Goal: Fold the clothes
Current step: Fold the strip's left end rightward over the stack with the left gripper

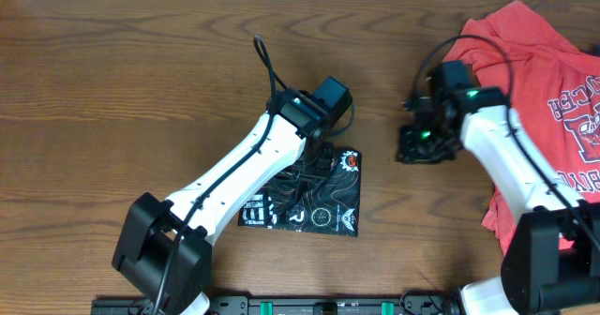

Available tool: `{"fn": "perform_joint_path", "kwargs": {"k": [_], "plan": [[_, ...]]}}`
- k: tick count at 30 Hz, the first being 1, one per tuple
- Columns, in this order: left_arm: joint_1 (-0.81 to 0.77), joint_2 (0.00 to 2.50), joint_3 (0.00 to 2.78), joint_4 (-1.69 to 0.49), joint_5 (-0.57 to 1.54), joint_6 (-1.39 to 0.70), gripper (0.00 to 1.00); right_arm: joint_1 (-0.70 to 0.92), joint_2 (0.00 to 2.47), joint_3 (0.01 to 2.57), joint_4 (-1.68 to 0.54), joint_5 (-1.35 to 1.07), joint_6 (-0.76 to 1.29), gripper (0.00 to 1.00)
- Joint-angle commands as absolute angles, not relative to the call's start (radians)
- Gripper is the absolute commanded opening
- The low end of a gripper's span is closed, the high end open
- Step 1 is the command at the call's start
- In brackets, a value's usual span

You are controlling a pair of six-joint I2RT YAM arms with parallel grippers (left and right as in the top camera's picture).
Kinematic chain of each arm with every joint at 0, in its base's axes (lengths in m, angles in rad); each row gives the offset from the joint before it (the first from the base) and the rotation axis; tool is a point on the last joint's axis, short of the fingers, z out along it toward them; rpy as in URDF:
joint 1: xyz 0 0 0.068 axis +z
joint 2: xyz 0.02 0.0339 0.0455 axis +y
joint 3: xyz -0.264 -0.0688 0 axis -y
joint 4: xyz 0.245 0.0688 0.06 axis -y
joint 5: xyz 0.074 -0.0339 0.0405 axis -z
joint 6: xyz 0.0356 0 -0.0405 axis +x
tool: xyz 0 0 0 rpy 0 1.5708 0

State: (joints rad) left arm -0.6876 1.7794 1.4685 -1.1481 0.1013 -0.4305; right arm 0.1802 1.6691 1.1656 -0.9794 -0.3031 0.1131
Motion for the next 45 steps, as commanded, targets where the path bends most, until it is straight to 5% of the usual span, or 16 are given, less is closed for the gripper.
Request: {"fn": "perform_joint_path", "kwargs": {"k": [1, 14, 45], "plan": [[-0.676, 1.79, 1.472, -1.162, 0.089, -0.435, 0.06, 0.255, 1.682, 1.093, -0.909, -0.432, 0.107, 0.22], [-0.645, 1.746, 1.472, -1.188, 0.088, -0.413, 0.06, 0.455, 1.686, 0.868, -0.559, -0.43, 0.26, 0.16], [-0.732, 1.62, 1.472, -1.187, 0.131, -0.47, 0.06, 0.466, 1.688, 0.841, -0.561, -0.392, 0.316, 0.16]]}}
